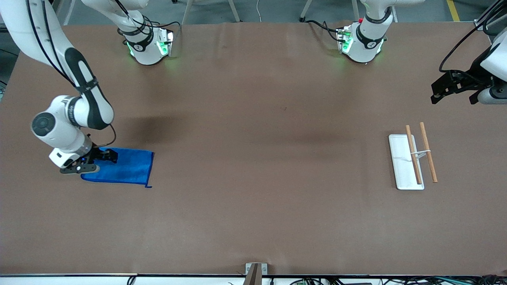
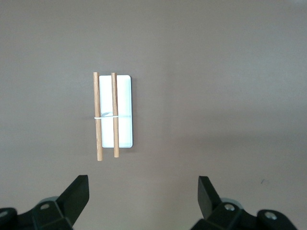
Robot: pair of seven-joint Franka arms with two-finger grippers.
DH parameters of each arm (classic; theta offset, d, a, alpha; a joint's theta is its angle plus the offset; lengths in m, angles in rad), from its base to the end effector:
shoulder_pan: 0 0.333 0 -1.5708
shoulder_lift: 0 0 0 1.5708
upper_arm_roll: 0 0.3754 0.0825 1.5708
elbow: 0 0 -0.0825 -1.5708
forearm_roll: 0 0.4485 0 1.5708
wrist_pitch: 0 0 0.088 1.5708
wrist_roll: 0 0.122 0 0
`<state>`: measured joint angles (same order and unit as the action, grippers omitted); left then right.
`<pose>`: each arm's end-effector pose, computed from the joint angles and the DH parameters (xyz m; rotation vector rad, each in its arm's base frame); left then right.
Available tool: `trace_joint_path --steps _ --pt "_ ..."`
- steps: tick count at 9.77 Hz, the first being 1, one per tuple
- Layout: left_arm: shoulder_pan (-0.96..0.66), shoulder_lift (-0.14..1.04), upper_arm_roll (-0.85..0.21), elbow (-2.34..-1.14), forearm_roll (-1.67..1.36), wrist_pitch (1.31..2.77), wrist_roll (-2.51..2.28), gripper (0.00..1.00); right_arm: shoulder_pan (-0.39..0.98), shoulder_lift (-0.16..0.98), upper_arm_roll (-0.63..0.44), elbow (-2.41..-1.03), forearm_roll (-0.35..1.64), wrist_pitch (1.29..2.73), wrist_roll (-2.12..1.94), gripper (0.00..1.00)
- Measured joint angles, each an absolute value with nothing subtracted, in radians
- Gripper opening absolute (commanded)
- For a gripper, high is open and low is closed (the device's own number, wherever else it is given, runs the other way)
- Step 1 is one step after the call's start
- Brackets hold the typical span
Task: Right arm passes towel to left arm to hang
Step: 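Reach the right gripper down to the blue towel's edge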
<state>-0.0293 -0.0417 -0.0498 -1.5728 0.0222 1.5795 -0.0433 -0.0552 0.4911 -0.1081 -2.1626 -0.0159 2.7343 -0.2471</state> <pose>0.6037 -0.0459 0.6942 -3.1189 0.0553 -0.0776 0.6224 -0.1031 0.1548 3.0619 0.1731 0.1068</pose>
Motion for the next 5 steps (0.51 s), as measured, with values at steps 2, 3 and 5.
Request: trace_joint_path --steps 2,3,5 --pt "-0.029 -0.042 -0.05 -1.573 0.022 1.58 -0.044 1.0 -0.055 0.514 -0.107 -2.161 -0.015 2.768 -0.247 0.77" --pt "-0.029 -0.042 -0.05 -1.573 0.022 1.58 -0.045 1.0 -0.055 0.513 -0.107 -2.16 -0.015 2.767 -0.247 0.37" --pt "-0.03 -0.042 -0.05 -1.573 0.022 1.58 -0.054 1.0 -0.055 0.508 -0.104 -2.156 -0.015 2.763 -0.247 0.01"
